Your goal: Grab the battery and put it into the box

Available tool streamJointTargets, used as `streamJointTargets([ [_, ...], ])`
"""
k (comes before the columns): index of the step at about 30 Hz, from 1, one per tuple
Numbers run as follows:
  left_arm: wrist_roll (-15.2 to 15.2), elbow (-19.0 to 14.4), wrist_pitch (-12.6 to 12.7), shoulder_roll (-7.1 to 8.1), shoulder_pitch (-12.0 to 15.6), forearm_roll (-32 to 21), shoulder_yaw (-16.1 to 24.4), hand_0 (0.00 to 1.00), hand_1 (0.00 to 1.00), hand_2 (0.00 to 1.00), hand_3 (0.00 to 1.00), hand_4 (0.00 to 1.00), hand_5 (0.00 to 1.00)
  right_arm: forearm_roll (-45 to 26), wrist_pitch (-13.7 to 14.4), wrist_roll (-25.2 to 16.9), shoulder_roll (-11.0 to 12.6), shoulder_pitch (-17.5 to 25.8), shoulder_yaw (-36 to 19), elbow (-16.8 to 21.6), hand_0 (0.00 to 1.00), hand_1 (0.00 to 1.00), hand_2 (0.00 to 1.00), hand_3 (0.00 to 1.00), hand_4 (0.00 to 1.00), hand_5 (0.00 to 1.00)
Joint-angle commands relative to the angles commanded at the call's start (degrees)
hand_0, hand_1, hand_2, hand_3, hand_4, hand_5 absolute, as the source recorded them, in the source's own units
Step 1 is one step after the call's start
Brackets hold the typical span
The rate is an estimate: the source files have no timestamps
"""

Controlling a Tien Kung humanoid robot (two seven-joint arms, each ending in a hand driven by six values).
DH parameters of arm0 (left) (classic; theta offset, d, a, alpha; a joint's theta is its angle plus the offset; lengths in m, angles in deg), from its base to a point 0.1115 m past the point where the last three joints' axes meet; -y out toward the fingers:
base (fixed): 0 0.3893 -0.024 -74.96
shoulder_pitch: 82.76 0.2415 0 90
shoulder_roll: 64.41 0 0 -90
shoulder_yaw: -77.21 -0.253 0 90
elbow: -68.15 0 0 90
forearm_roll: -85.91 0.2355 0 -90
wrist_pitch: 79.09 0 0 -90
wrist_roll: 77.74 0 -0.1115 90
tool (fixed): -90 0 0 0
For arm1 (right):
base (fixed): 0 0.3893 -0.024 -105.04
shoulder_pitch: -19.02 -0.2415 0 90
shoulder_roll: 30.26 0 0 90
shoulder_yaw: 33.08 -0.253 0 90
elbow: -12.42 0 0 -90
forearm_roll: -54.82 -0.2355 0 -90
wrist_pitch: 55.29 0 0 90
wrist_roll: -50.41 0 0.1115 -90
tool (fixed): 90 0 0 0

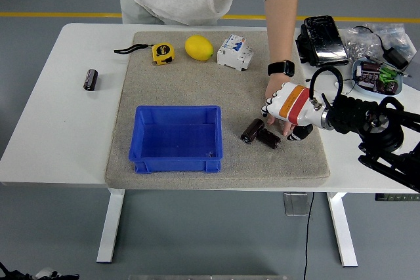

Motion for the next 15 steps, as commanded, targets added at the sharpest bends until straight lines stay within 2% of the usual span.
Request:
streamJointTargets([
  [7,0.09,-0.02,-0.03,0.07,0.04,-0.14,-0.17,0.740,0.740,0.799,0.639,0.649,0.528,0.00,-1.24,-0.14,1.28,0.09,0.44,2.92,0.363,0.565,0.669,0.629,0.919,0.183],
  [15,0.02,-0.03,-0.14,0.19,0.01,0.05,-0.02,0.739,0.741,0.797,0.639,0.649,0.529,0.00,-1.43,-0.06,2.41,0.12,1.03,6.55,0.362,0.562,0.677,0.634,0.917,0.174],
])
